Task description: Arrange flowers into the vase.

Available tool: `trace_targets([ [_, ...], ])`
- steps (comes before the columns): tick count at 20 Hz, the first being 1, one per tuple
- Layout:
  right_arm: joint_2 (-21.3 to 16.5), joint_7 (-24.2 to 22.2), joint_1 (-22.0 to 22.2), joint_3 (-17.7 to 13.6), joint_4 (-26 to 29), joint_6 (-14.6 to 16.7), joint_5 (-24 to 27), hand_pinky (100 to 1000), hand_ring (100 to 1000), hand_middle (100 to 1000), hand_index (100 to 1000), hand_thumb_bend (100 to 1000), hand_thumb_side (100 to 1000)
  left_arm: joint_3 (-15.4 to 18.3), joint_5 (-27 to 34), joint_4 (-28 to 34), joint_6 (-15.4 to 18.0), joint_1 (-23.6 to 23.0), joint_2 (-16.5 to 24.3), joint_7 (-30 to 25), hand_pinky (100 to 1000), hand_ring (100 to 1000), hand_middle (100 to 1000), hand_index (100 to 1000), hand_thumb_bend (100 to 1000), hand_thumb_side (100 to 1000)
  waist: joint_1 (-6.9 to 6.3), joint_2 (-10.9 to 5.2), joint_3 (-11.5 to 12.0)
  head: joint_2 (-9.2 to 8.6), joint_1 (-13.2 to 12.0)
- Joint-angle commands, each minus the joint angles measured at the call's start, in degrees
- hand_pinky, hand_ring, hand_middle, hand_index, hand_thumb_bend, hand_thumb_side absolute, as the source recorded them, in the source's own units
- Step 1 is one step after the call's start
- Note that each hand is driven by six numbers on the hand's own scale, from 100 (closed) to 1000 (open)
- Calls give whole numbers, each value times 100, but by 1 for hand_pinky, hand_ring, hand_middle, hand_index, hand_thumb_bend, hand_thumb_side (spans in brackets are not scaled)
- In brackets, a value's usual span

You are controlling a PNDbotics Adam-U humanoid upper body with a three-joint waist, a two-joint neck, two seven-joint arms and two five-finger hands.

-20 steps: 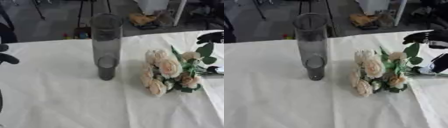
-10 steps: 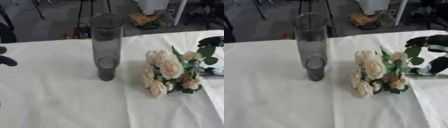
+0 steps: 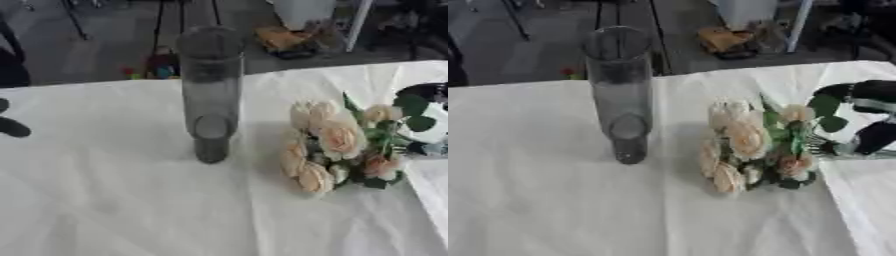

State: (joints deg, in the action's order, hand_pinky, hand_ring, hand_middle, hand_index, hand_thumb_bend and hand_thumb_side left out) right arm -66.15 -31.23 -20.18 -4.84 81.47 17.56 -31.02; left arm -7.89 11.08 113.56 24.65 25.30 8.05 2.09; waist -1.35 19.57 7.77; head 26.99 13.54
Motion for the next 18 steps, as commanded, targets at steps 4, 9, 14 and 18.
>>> trace_targets([
  [4,-71,95,-85,-4,-152,33,-73,872,1000,1000,1000,350,505,-19,0,103,-2,79,38,-9,522,663,709,873,179,1000,-4,-60,42,-96,57],
  [9,-17,86,-120,46,-212,54,-91,872,1000,1000,1000,347,496,-35,-4,103,-7,84,32,-21,522,663,710,873,172,1000,-17,-27,52,-118,79],
  [14,24,107,-146,68,-308,40,-142,872,1000,1000,1000,332,492,-38,-10,103,-12,85,29,-20,523,663,711,873,169,1000,-21,0,71,-130,99],
  [18,41,142,-171,75,-406,33,-162,871,1000,1000,1000,318,492,-44,-12,103,-14,87,30,-23,523,663,711,873,167,1000,-19,14,76,-143,109],
])
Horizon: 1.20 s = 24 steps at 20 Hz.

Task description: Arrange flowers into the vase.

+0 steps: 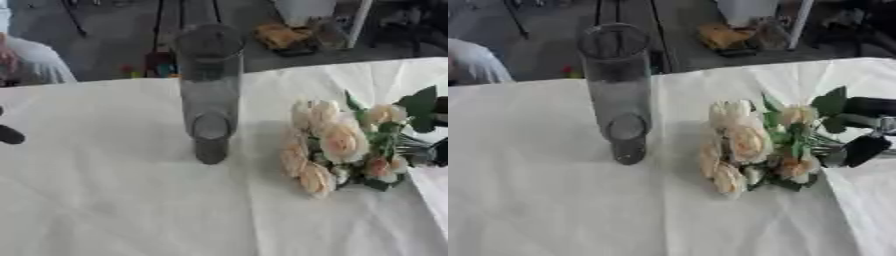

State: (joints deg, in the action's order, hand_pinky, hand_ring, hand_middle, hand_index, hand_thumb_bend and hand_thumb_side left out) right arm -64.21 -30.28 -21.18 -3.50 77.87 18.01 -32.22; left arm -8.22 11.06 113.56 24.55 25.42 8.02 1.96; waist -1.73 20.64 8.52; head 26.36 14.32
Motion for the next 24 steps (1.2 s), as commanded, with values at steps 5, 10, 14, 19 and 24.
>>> trace_targets([
  [5,-113,11,-112,-32,-188,15,-20,871,1000,1000,1000,299,479,-14,-14,103,-5,83,32,-15,523,663,712,873,164,1000,18,-68,25,-108,60],
  [10,-89,-43,-149,-28,-328,111,-8,869,1000,1000,1000,284,474,-17,-20,103,-5,85,33,-19,524,663,713,873,160,1000,10,-51,31,-119,77],
  [14,-65,-53,-167,-28,-400,136,18,866,1000,1000,1000,288,476,-20,-27,103,-14,82,32,-25,525,663,714,872,157,1000,11,-37,33,-138,89],
  [19,-18,-26,-201,-30,-502,67,51,864,1000,1000,1000,290,489,-29,-37,103,-21,85,31,-38,525,663,714,871,153,1000,13,-11,49,-173,121],
  [24,34,-1,-235,-7,-575,36,103,859,1000,980,1000,292,493,-29,-42,103,-19,90,28,-41,526,663,715,869,150,1000,6,12,64,-195,162],
])
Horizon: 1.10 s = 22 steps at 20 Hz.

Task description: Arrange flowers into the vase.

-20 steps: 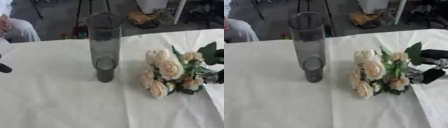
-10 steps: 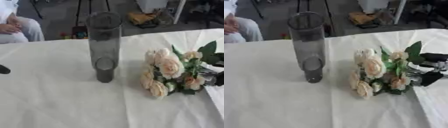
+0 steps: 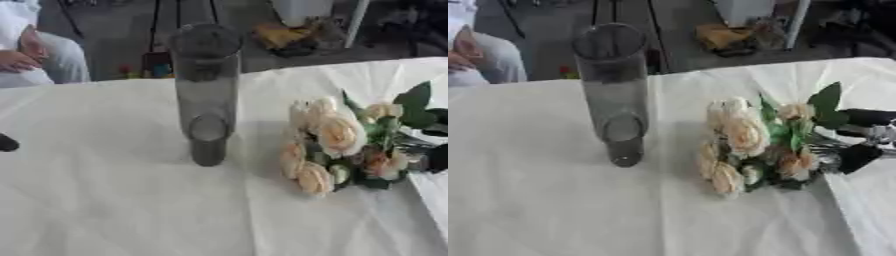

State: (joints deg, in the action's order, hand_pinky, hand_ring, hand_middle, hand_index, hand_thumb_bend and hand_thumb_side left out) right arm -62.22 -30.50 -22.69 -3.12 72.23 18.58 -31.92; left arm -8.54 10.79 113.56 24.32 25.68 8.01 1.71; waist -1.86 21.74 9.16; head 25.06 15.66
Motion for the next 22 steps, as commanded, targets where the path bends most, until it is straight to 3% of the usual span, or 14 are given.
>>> trace_targets([
  [1,-158,23,-89,-40,-18,-22,82,856,1000,975,1000,292,491,1,-16,103,3,63,28,-18,526,663,715,868,149,1000,18,-94,0,-70,35],
  [7,-135,105,-103,-32,-22,-22,134,822,952,860,995,271,502,-2,-23,103,-1,67,28,-22,526,663,714,866,146,1000,12,-77,3,-62,29],
  [22,-96,477,-107,5,-90,-5,44,762,828,602,816,120,515,-4,-32,103,-14,83,29,-35,526,660,708,861,136,1000,10,-67,33,-83,33],
])
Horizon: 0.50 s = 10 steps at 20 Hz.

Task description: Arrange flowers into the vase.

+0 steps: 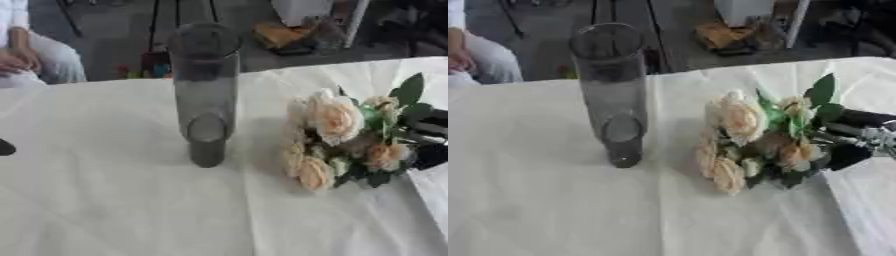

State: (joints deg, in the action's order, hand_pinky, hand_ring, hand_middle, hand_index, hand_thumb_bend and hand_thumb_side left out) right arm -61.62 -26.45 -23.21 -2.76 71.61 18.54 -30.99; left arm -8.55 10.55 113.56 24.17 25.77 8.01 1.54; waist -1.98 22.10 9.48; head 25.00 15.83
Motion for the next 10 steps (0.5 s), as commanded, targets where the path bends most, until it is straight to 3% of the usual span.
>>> trace_targets([
  [1,-151,90,-55,-25,-45,1,-56,761,826,592,808,118,513,-2,-7,103,2,75,29,-20,526,660,706,860,136,1000,22,-103,6,-84,18],
  [10,-104,218,-64,-12,-160,19,-86,730,767,459,714,100,491,6,-9,103,1,78,29,-19,526,657,697,857,125,1000,17,-80,20,-109,23],
])
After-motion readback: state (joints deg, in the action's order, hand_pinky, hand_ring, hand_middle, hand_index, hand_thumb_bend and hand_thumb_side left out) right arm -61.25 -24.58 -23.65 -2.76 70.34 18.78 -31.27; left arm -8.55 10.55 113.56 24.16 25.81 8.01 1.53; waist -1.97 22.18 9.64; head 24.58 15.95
